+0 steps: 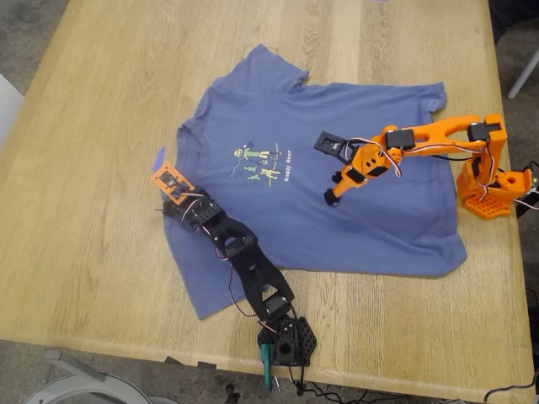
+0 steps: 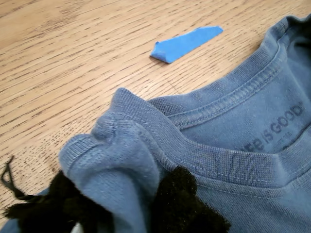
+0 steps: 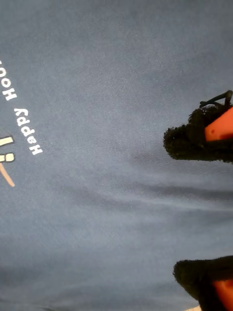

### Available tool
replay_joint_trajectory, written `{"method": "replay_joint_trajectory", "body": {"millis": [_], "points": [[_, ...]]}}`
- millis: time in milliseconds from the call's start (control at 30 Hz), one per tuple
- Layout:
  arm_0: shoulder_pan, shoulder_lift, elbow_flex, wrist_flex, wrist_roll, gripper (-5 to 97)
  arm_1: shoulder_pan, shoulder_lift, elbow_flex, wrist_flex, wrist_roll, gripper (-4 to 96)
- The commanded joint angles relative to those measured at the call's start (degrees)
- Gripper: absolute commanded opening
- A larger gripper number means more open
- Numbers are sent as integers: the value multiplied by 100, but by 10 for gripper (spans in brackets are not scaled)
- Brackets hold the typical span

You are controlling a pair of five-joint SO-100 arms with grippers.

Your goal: Fold a T-shirt

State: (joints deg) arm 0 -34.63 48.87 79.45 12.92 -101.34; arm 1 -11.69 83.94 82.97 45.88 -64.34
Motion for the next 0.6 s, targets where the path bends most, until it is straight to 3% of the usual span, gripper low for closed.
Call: {"method": "replay_joint_trajectory", "body": {"millis": [0,300,567], "points": [[387,-88,-114,26,44,143,-35,9,-132,-123,26,296],[545,-97,-62,62,9,1,-18,-237,202,-642,105,298],[624,-123,-70,26,9,0,-123,-914,-272,-905,114,301]]}}
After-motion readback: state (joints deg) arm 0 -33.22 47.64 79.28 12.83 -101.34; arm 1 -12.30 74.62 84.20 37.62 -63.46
